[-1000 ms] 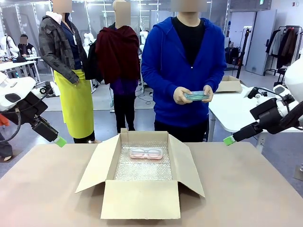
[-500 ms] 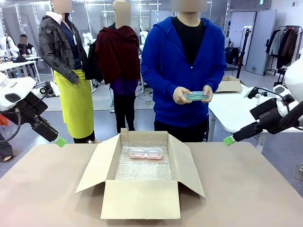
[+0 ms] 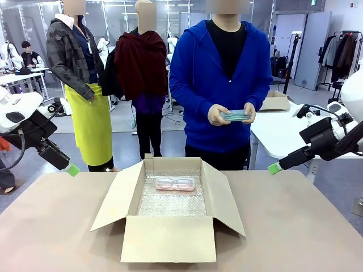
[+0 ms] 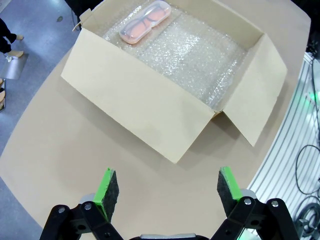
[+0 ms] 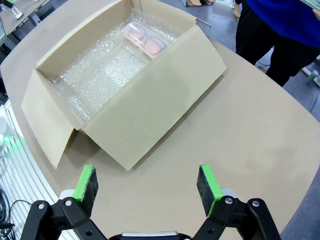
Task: Pack the glasses set securely to prepare it for shipping.
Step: Put the Glasses case from the right side of the table into the Package Box.
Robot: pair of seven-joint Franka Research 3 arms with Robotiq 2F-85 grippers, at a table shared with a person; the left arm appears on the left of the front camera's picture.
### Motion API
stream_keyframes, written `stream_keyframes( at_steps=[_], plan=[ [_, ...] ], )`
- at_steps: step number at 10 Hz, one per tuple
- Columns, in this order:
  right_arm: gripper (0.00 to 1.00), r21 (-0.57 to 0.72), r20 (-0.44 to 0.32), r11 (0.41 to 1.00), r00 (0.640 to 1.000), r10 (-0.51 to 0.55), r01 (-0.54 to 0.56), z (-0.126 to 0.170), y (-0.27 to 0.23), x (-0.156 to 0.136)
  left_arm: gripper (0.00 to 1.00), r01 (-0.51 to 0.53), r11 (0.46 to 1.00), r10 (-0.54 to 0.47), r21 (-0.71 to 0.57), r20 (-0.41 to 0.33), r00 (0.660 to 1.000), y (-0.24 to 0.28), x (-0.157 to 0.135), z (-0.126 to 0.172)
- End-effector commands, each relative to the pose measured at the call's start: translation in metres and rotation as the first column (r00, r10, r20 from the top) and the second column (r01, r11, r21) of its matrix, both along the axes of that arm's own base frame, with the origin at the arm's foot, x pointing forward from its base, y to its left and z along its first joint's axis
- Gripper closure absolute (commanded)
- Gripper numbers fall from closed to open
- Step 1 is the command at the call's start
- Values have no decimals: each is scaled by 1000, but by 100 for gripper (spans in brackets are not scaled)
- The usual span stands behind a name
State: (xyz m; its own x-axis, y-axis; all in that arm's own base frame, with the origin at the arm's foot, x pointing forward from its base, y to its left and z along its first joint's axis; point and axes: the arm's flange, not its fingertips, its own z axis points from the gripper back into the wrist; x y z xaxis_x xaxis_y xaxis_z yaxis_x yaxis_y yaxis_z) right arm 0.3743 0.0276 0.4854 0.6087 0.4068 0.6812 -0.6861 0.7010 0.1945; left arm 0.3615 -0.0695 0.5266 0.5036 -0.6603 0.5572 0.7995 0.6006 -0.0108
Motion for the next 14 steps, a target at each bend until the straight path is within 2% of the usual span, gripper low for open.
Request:
stream_keyframes(
  at_steps=[1,14],
  plan=[
    [0,-7,5,1000,1000,-6,6,-1,1,-1,0,24,1000,-24,-20,1,1000,3,0,1],
    [0,-7,5,1000,1000,-6,6,-1,1,-1,0,24,1000,-24,-20,1,1000,3,0,1]
  ],
)
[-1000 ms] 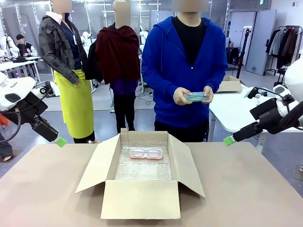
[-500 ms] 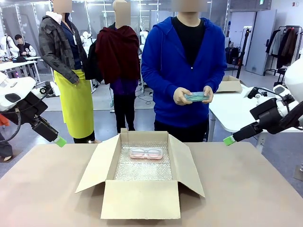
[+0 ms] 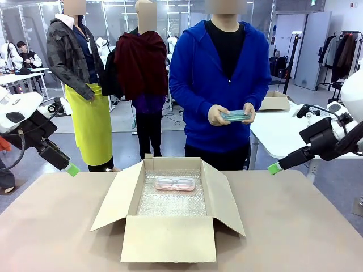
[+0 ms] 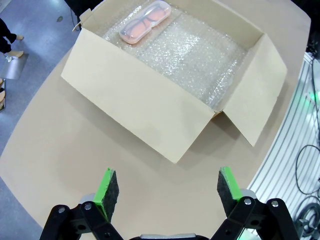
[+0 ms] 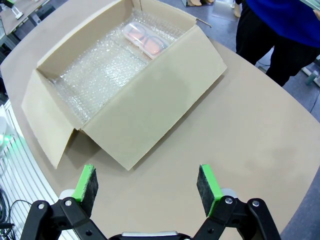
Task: Pack the glasses set securely to prepare it for shipping.
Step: Put the Glasses case from the right side of the table into the Package Box.
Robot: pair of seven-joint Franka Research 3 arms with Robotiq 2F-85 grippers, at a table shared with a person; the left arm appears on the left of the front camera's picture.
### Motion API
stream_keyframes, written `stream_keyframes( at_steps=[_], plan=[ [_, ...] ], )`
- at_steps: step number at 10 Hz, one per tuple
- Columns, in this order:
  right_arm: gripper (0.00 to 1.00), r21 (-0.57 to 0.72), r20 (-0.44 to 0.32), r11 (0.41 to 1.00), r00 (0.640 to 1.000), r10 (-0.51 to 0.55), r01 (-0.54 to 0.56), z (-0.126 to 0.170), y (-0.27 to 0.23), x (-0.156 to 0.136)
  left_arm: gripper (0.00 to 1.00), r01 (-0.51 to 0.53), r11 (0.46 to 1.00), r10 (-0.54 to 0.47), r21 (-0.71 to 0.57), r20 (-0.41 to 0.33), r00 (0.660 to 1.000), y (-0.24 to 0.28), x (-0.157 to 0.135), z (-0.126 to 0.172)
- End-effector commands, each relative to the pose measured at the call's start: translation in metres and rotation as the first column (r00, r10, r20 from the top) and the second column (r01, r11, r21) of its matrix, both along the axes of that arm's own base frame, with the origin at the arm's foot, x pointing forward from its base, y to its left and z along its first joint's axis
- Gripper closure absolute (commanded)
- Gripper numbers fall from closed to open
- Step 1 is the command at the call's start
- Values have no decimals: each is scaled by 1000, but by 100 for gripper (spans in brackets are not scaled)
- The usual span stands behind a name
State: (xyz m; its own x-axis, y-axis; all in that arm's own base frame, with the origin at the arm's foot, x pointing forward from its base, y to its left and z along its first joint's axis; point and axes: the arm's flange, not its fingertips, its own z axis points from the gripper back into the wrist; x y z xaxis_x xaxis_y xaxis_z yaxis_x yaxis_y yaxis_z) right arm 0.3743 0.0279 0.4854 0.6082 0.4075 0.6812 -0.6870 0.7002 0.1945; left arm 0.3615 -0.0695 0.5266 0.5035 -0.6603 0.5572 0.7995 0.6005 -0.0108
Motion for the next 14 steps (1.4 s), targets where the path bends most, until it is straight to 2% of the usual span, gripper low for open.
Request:
stream_keyframes(
  at_steps=[1,14],
  plan=[
    [0,-7,5,1000,1000,-7,7,0,1,-1,0,23,1000,-23,-20,1,1000,3,0,1],
    [0,-7,5,1000,1000,-7,7,0,1,-1,0,23,1000,-23,-20,1,1000,3,0,1]
  ],
)
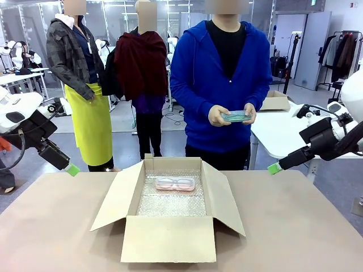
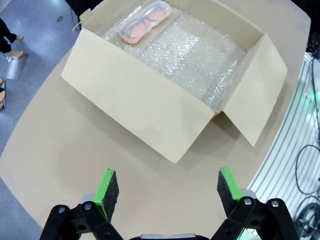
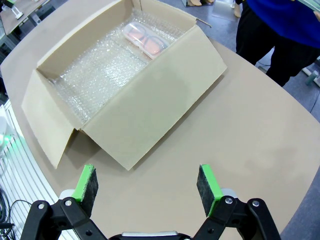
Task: Pack the glasses set securely to prepare it for shipping.
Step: Put the Glasses case from the right side of the table into the Package Box.
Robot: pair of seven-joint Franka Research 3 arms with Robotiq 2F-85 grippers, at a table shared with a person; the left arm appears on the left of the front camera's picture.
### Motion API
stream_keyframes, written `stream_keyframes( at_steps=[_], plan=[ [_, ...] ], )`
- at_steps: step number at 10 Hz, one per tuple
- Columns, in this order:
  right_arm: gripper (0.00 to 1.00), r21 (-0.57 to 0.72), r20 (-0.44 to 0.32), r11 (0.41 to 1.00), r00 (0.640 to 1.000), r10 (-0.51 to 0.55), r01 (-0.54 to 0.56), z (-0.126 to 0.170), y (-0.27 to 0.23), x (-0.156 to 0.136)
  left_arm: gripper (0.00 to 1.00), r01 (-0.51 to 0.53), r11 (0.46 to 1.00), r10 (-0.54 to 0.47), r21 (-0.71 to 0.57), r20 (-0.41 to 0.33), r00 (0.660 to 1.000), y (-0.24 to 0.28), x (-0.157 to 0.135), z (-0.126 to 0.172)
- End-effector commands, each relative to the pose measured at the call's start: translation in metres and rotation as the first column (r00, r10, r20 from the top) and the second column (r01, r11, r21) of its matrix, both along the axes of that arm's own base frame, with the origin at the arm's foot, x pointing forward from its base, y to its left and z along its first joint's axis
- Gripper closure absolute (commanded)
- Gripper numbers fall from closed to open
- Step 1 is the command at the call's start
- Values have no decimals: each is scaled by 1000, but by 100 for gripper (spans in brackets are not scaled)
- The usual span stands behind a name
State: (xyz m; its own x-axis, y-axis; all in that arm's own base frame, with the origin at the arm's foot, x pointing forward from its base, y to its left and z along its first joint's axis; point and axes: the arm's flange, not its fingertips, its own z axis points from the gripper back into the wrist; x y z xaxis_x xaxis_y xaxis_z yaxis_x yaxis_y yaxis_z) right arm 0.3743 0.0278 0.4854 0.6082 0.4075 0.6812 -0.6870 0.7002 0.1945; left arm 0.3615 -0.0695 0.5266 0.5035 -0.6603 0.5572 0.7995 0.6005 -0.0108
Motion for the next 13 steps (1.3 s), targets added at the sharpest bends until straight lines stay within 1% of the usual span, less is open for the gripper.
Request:
stream_keyframes(
  at_steps=[1,13],
  plan=[
    [0,-7,5,1000,1000,-7,7,0,1,-1,0,23,1000,-23,-20,1,1000,3,0,1],
    [0,-7,5,1000,1000,-7,7,0,1,-1,0,23,1000,-23,-20,1,1000,3,0,1]
  ],
)
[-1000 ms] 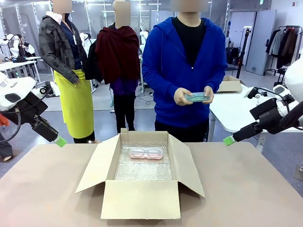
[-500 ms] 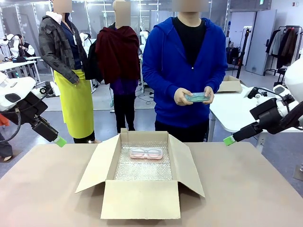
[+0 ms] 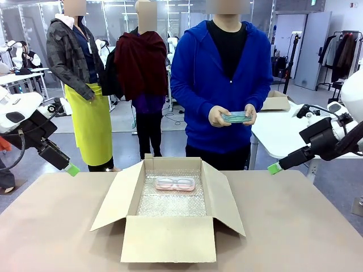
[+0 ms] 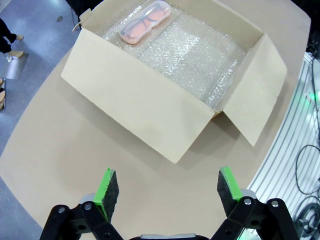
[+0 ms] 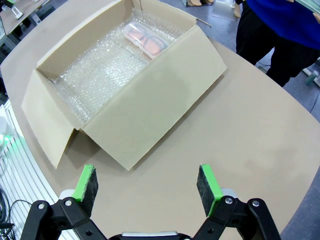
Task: Pack the glasses set securely to prepare it for shipping.
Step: Put the Glasses case from the right side of the table into the Package Box.
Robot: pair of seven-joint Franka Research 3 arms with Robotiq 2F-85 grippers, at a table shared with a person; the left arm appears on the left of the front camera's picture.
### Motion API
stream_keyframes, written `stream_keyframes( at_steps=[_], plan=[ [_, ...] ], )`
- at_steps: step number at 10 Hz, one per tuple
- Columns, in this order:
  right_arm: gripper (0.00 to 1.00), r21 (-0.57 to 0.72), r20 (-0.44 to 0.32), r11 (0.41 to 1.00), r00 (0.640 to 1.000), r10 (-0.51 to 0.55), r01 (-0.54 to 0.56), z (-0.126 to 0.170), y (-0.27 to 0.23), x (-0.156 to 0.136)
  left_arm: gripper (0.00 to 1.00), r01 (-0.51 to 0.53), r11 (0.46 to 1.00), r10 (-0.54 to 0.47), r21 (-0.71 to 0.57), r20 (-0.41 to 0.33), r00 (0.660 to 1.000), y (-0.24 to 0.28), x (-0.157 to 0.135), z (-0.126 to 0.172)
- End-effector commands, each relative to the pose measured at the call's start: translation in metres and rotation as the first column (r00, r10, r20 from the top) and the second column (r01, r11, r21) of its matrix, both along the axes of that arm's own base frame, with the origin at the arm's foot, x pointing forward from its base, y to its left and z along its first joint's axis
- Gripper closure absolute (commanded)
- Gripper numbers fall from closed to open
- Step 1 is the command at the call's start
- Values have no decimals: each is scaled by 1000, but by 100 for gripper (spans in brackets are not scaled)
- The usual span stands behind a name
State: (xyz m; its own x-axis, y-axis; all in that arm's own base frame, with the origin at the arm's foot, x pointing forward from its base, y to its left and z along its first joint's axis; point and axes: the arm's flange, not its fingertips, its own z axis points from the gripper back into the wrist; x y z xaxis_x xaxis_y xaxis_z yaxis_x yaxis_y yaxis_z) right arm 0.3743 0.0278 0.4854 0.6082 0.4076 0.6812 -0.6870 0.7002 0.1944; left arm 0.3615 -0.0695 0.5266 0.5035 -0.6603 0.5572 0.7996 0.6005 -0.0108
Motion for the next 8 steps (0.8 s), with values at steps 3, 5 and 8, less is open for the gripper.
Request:
stream_keyframes(
  at_steps=[3,5,8],
  plan=[
    [0,-7,5,1000,1000,-7,7,0,1,-1,0,23,1000,-23,-20,1,1000,3,0,1],
    [0,-7,5,1000,1000,-7,7,0,1,-1,0,23,1000,-23,-20,1,1000,3,0,1],
    [0,-7,5,1000,1000,-7,7,0,1,-1,0,23,1000,-23,-20,1,1000,3,0,1]
  ],
)
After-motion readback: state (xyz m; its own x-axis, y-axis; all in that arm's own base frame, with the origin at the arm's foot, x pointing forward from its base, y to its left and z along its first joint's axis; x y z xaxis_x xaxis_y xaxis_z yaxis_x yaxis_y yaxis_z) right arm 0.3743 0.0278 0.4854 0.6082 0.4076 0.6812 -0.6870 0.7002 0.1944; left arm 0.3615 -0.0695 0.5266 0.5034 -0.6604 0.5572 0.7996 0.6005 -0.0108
